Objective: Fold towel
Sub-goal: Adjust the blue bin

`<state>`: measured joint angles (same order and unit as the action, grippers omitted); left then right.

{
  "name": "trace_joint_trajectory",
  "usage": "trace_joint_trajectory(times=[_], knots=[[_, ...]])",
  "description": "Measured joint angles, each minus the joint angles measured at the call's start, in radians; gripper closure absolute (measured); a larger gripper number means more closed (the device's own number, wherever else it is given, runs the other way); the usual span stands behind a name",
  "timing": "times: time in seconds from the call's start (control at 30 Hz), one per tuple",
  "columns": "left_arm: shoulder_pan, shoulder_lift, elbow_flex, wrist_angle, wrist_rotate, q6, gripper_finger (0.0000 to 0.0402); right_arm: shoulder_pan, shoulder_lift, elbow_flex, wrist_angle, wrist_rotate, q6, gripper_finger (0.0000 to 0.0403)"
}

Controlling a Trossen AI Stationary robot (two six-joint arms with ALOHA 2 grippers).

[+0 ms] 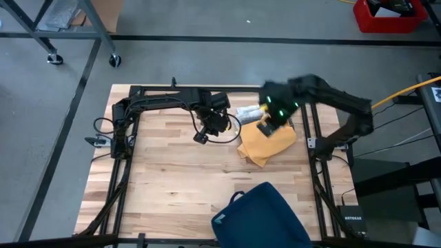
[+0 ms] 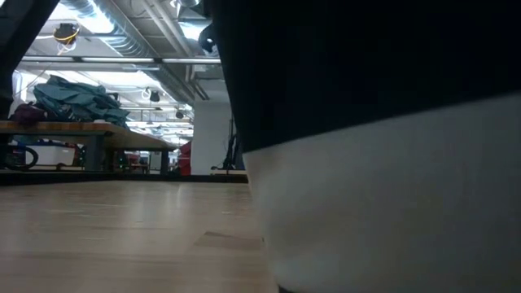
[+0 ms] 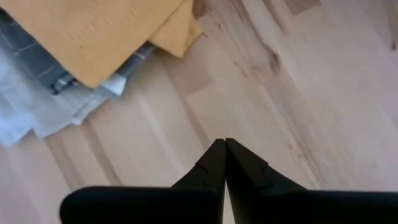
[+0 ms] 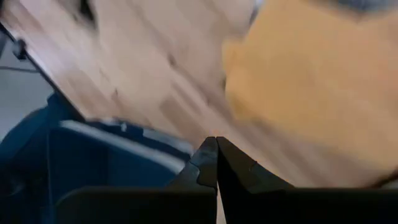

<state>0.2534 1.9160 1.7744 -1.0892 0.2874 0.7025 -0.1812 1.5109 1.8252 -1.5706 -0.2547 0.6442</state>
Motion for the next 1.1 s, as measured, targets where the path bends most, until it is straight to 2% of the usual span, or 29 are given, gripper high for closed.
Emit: trace_joint_trajectory(times=[0.17, 0.3, 0.4, 0.5, 0.67, 0.97, 1.1], knots=[[0.035, 0.000, 0.000, 0.049, 0.014, 0.018, 0.0400, 0.227, -0.088, -0.129, -0.001, 0.036, 0.305, 0.0398], [0.060, 0.000, 0.000, 0.205, 0.162, 0.009, 0.0400, 0.407, -0.092, -0.178, 0.026, 0.035, 0.516, 0.0398], [0.062, 0.013, 0.000, 0.337, 0.264, 0.005, 0.0400, 0.515, -0.080, -0.200, 0.137, 0.035, 0.580, 0.0398], [0.052, 0.040, 0.000, 0.434, 0.293, 0.003, 0.0400, 0.600, -0.059, -0.223, 0.296, 0.051, 0.591, 0.0398], [0.038, 0.095, 0.000, 0.519, 0.296, 0.018, 0.0400, 0.693, -0.014, -0.250, 0.495, 0.133, 0.594, 0.0398], [0.097, 0.105, -0.001, 0.599, 0.298, 0.005, 0.0400, 0.801, 0.140, -0.251, 0.493, 0.158, 0.715, 0.0398], [0.143, 0.102, -0.001, 0.660, 0.344, -0.049, 0.0400, 0.820, 0.199, -0.251, 0.501, 0.143, 0.748, 0.0398]])
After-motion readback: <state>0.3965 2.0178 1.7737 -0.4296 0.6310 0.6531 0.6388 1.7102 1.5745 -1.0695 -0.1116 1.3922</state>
